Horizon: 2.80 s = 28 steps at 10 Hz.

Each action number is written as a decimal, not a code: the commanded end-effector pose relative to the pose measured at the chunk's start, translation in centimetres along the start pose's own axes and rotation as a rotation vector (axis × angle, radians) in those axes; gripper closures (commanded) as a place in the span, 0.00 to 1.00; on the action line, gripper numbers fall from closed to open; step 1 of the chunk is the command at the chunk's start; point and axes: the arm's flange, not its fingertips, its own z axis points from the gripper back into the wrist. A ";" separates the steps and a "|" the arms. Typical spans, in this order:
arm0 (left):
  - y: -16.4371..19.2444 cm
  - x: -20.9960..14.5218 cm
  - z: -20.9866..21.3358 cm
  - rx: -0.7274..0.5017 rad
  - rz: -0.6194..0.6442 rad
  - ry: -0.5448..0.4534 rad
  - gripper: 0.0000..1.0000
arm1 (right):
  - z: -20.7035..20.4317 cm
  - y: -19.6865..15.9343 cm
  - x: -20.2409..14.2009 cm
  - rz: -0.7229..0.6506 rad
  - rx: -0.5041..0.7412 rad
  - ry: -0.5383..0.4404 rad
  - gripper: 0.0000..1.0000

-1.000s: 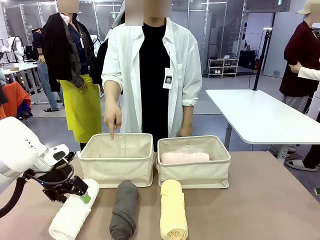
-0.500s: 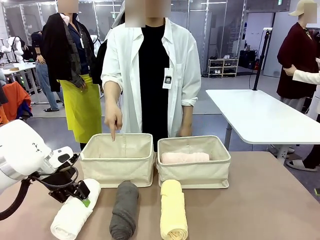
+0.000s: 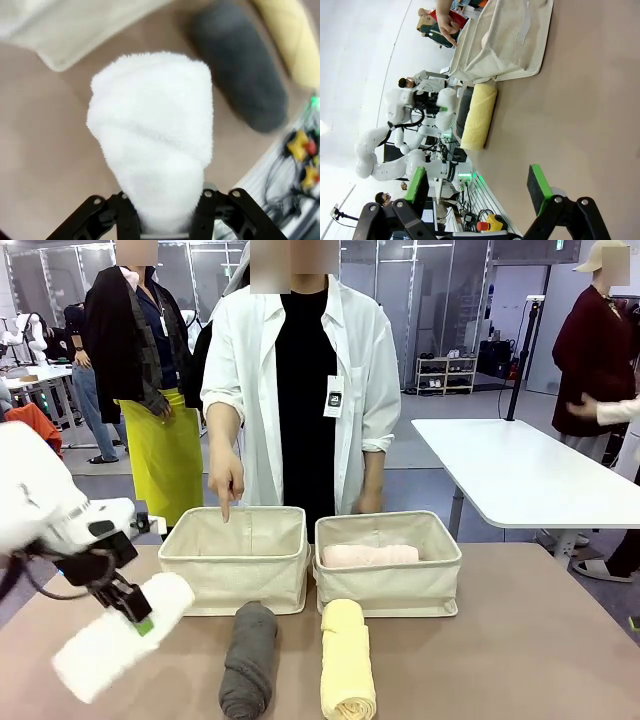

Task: Divide the towels into two baskets.
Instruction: Pick up one hotel-folded towel from the bottom of the table and place it in the Fabric basket indicated by the person.

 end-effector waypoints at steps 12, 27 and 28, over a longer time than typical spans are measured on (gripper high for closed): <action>-8.1 7.8 10.2 0.406 -0.841 -0.135 0.63 | -0.1 0.1 0.1 0.020 0.005 -0.007 0.00; 0.4 27.3 -4.5 0.503 -1.119 0.136 0.00 | -0.1 0.1 0.1 0.020 0.005 -0.007 0.00; 0.3 27.1 -4.2 0.500 -1.109 0.135 0.00 | -0.1 0.1 0.1 0.020 0.005 -0.007 0.00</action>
